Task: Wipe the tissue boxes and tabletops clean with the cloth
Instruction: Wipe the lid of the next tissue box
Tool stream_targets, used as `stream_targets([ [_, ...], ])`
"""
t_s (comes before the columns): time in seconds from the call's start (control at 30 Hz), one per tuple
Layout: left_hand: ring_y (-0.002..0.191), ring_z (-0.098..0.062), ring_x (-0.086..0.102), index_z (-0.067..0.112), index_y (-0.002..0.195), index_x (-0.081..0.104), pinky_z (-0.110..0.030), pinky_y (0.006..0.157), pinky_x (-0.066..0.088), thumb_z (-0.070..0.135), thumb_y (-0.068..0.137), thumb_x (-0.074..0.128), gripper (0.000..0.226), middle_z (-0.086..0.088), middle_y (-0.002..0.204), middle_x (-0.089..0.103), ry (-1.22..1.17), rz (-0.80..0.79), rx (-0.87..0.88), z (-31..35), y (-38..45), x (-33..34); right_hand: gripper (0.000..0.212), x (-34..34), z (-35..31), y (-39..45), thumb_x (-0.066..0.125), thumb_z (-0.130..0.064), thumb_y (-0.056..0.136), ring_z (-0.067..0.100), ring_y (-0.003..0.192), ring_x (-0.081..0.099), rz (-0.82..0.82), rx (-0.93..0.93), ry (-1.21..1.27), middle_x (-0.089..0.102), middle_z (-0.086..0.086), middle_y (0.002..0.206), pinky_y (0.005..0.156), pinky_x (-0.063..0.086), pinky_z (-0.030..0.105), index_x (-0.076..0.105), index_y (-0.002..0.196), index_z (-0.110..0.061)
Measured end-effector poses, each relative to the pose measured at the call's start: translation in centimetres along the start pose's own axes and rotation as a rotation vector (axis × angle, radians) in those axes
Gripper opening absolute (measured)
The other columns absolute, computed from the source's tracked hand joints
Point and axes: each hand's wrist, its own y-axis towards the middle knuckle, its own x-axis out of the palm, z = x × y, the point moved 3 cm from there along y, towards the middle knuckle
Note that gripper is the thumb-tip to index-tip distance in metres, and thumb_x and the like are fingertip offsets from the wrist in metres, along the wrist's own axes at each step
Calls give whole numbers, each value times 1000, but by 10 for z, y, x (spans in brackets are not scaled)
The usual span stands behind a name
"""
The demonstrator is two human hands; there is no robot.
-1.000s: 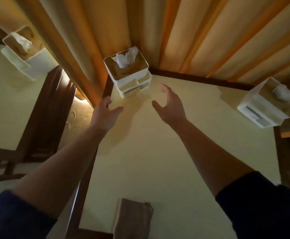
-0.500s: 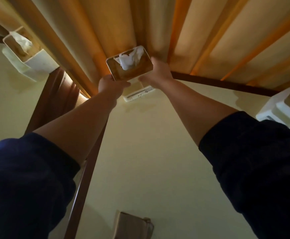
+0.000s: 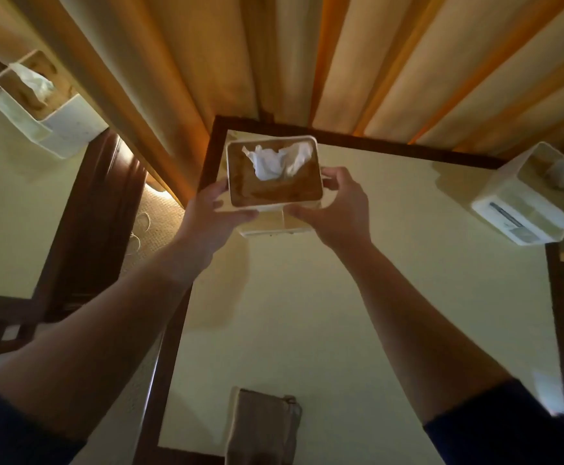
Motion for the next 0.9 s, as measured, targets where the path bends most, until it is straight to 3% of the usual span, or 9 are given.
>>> stream_targets([
  [0.1,133,-14,52,40,142,58,-47,109,48,25,71,95,81,10,144,57,29,-37,-35,-26,-45,6,83,-16,17,-64,96,-58,59,4,100,59,36,42,-43,67,-17,110,76,35,6,65,130,-27],
  [0.33,136,-10,46,40,150,50,-35,100,38,28,74,93,88,14,150,50,130,-197,-71,-86,-130,9,86,-19,52,-195,95,-68,54,6,93,57,125,199,-115,65,-25,106,74,41,14,64,127,-34],
  [0.57,139,-13,43,37,152,48,-36,101,38,23,77,92,88,9,154,47,178,-231,-112,-128,-161,-9,77,12,59,-260,98,-52,61,9,98,55,119,264,-148,54,-31,98,84,53,35,66,128,-30],
  [0.67,143,-16,40,36,155,44,-38,105,38,22,81,89,88,6,158,43,227,-258,-117,-132,-170,-14,81,21,57,-272,95,-56,64,12,102,57,104,268,-145,48,-38,98,85,54,36,63,135,-31],
  [0.8,147,-20,36,32,155,45,-46,117,33,26,88,82,76,7,158,43,284,-283,-93,-128,-180,-22,88,22,52,-281,92,-53,70,14,114,55,57,275,-137,58,-26,117,90,53,35,54,147,-32],
  [0.9,138,-19,48,28,144,57,-46,116,40,25,101,66,44,7,143,57,178,-141,-117,-141,-195,-33,88,23,49,-300,88,-42,77,13,116,54,77,289,-48,55,-12,135,92,52,33,44,152,-30],
])
